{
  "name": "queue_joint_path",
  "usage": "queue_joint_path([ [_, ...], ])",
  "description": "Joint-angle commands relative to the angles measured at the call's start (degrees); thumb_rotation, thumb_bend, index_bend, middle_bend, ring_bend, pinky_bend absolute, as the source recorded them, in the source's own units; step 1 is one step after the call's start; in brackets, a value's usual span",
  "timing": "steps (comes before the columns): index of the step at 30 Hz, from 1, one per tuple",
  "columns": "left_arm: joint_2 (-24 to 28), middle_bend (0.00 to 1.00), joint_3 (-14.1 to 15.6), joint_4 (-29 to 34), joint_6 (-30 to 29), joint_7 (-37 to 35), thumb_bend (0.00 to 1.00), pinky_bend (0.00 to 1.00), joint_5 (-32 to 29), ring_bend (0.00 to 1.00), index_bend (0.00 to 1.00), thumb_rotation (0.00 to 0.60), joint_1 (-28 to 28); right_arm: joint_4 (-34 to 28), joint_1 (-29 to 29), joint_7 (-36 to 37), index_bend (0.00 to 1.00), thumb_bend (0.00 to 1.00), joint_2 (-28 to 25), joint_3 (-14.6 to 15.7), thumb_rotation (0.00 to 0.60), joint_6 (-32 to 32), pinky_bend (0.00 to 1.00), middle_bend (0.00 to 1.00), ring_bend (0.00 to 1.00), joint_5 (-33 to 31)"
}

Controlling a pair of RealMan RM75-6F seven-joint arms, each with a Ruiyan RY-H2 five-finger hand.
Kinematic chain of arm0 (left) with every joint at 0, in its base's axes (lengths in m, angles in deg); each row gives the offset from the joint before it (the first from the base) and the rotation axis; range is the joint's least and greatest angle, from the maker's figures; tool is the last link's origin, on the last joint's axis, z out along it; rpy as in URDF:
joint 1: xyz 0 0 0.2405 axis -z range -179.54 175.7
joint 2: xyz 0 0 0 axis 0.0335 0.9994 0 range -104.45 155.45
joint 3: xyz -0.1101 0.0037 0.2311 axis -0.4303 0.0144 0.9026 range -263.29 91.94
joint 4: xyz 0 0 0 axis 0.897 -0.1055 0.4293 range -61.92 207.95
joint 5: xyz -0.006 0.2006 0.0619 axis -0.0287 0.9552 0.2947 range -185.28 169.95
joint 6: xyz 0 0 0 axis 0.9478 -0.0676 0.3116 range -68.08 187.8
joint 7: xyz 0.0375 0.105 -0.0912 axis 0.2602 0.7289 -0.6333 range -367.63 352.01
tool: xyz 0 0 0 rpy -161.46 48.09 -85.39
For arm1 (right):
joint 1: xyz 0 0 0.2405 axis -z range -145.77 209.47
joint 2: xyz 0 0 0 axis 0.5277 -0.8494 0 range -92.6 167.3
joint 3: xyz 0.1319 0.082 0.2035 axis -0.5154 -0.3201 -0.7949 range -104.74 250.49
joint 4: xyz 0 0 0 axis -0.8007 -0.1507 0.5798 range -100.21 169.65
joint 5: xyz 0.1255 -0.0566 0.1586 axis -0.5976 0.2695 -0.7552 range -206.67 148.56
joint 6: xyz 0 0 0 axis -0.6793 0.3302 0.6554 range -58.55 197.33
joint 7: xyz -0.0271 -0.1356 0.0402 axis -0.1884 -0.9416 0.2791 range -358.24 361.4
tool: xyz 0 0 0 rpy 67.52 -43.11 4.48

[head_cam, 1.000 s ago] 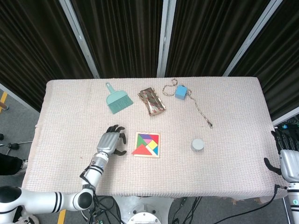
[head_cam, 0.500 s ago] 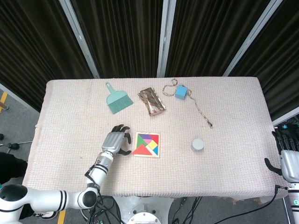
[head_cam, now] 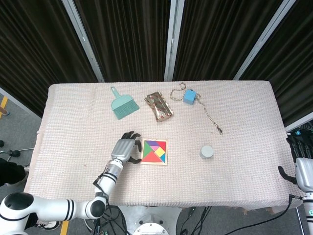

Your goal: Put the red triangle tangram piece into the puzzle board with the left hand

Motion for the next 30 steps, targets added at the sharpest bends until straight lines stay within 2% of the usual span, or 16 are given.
queue_joint_path([
  [1, -0.3, 0.15, -0.1, -0.2, 0.1, 0.1, 0.17, 0.08, -0.1, 0.0, 0.52, 0.6, 0.2, 0.1, 0.0, 0.1, 0.0, 0.22, 0.0, 0.0, 0.6, 0.0, 0.0, 0.0, 0.0, 0.0],
  [14, -1.1, 0.15, -0.4, -0.7, 0.0, 0.3, 0.17, 0.08, 0.1, 0.0, 0.52, 0.6, 0.9, 0.4, 0.2, 0.7, 0.0, 0.22, -0.1, -0.1, 0.6, 0.2, 0.0, 0.0, 0.0, 0.1],
  [18, 1.3, 0.15, -0.9, 1.3, -2.1, -0.4, 0.17, 0.08, 1.6, 0.0, 0.5, 0.6, -0.2, 0.2, 0.2, 0.6, 0.0, 0.22, -0.1, 0.0, 0.6, 0.2, 0.0, 0.0, 0.0, 0.4],
  [20, 4.2, 0.15, -0.5, 3.6, -4.5, -0.7, 0.16, 0.08, 3.7, 0.0, 0.47, 0.6, -1.8, 0.1, 0.1, 0.5, 0.0, 0.22, -0.1, 0.1, 0.6, 0.3, 0.0, 0.0, 0.0, 0.6],
  [23, 10.6, 0.15, 2.1, 7.6, -7.7, -3.1, 0.16, 0.08, 9.9, 0.0, 0.41, 0.6, -5.5, -0.3, 0.1, 0.0, 0.0, 0.22, -0.1, 0.2, 0.6, 0.6, 0.0, 0.0, 0.0, 1.1],
  [27, 20.7, 0.14, 9.5, 9.6, -12.6, -6.1, 0.16, 0.08, 23.2, 0.0, 0.25, 0.6, -11.4, -1.5, -0.1, -1.0, 0.0, 0.22, 0.0, 0.5, 0.6, 1.9, 0.0, 0.0, 0.0, 3.1],
  [30, 26.8, 0.12, 15.9, 7.2, -18.5, -6.3, 0.15, 0.07, 32.7, 0.0, 0.19, 0.6, -16.4, -2.0, -0.4, -1.2, 0.0, 0.2, 0.8, 0.7, 0.6, 3.9, 0.0, 0.0, 0.0, 6.1],
])
